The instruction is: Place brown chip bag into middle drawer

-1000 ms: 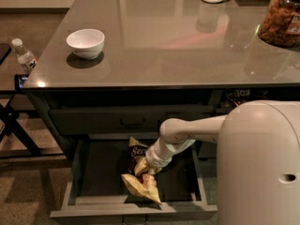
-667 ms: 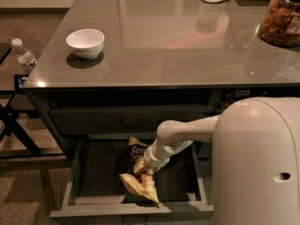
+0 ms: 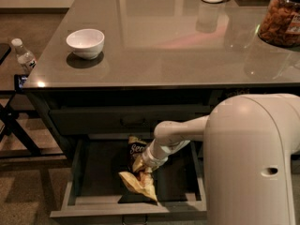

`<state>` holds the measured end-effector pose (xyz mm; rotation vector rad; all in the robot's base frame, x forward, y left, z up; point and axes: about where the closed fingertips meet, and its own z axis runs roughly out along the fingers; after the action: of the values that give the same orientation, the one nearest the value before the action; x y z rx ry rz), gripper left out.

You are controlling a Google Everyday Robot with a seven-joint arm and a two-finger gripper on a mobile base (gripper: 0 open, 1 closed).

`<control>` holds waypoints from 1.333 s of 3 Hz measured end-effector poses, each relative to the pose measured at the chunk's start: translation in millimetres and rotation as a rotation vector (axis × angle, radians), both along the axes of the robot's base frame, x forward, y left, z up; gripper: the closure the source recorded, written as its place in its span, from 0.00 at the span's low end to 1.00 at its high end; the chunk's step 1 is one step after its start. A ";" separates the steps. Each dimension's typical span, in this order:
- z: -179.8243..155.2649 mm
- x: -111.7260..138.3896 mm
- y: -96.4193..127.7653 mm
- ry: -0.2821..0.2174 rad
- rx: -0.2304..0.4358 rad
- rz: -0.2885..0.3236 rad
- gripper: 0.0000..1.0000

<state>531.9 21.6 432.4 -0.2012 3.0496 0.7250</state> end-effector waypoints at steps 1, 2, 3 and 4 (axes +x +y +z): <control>-10.4 2.4 2.9 -0.001 -0.010 -0.010 1.00; -18.7 10.7 1.6 -0.005 -0.030 -0.005 1.00; -25.3 17.7 1.8 -0.008 -0.035 -0.007 1.00; -25.3 17.7 1.8 -0.008 -0.035 -0.007 0.81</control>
Offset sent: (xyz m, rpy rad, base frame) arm 0.0240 -0.0021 -0.0258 -0.0532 -0.0178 -0.0035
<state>549.5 23.4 407.1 -0.1932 3.0560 0.6686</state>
